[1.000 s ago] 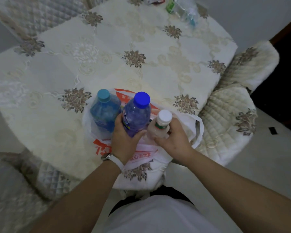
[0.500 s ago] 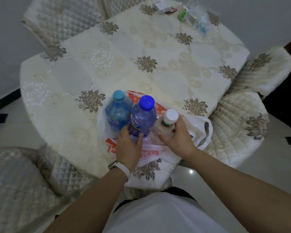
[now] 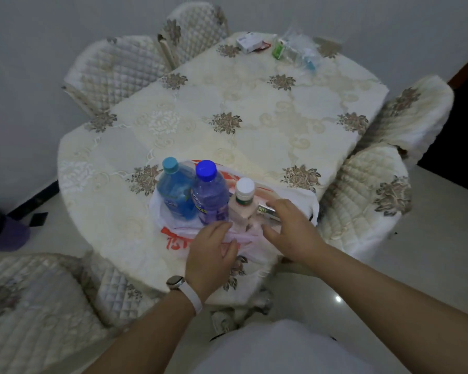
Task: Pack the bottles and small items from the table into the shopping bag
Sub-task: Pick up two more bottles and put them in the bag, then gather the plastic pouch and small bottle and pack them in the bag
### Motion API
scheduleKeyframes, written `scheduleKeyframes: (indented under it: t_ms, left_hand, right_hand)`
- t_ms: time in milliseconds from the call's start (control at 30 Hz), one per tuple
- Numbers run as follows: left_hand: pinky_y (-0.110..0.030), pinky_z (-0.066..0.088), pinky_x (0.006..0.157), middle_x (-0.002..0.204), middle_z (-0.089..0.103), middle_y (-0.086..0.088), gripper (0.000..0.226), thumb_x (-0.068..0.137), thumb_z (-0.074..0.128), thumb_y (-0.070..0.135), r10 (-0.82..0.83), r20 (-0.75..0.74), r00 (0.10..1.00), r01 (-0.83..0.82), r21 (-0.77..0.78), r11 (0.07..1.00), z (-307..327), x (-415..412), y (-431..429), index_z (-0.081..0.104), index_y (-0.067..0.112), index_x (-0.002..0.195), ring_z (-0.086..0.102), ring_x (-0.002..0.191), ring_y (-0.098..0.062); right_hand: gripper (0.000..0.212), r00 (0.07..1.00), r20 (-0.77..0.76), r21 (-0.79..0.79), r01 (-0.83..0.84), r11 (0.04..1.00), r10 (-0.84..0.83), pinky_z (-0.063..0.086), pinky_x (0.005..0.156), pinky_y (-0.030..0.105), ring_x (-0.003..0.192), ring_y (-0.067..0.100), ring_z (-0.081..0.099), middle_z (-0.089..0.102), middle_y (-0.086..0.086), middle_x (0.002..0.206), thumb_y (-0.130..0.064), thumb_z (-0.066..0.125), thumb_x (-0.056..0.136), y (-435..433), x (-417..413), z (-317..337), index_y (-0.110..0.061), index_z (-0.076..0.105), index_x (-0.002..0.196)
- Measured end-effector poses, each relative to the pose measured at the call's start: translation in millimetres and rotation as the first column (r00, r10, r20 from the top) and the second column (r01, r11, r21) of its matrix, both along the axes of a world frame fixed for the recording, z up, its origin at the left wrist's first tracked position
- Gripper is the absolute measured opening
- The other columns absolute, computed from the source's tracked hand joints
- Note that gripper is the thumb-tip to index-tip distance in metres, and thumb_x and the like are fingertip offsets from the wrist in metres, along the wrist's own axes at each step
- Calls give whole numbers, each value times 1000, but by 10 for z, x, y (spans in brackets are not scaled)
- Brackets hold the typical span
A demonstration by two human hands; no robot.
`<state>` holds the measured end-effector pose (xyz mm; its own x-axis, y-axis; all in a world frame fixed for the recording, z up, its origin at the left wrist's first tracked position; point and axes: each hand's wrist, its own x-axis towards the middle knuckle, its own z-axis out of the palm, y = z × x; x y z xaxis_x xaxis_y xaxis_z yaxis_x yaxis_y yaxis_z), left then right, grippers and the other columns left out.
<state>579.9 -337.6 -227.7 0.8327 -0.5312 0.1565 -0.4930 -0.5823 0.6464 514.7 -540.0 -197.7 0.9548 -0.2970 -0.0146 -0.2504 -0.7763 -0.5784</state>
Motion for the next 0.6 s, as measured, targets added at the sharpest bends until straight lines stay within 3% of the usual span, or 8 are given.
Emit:
scheduleKeyframes:
  t_ms: [100,233,333,433,600]
  left_hand:
    - [-21,37,99,120,67,-8,45,86,53,34,-87,74,994,83,54,995,144,-254,-219,67,9,122,55,109,-18]
    - [-38,44,104,134,60,-3,47,92,51,42,-142,98,985,133,101,986,392,-714,-703,62,17,130,54,122,-19]
    - [-39,45,103,132,61,-5,43,92,56,37,-244,170,955,226,116,967,566,-1046,-1156,63,16,128,54,120,-22]
    - [-30,38,102,129,63,-9,44,90,57,34,-317,246,916,298,111,948,697,-1337,-1665,64,12,128,55,117,-23]
    - [-39,47,99,128,62,-12,47,88,61,34,-471,332,817,447,150,882,830,-1772,-2539,63,10,129,59,115,-28]
  right_hand:
    - [46,993,-1,-216,-116,970,118,48,84,35,114,23,52,55,1,129,-40,57,91,-224,-292,180,-17,55,130]
    - [45,989,-10,-352,-145,925,151,50,82,38,106,26,57,60,2,120,-47,51,91,-663,-802,387,-16,60,123]
    - [50,994,16,-395,-93,914,107,51,82,41,103,26,59,64,4,113,-51,41,88,-1055,-1251,517,-15,65,113]
    - [53,997,49,-394,-30,919,54,53,80,41,102,28,61,66,7,113,-52,42,85,-1506,-1729,591,-13,67,111]
    - [54,991,76,-407,134,904,-112,48,82,37,104,26,59,65,4,114,-54,40,85,-2199,-2514,763,-15,66,112]
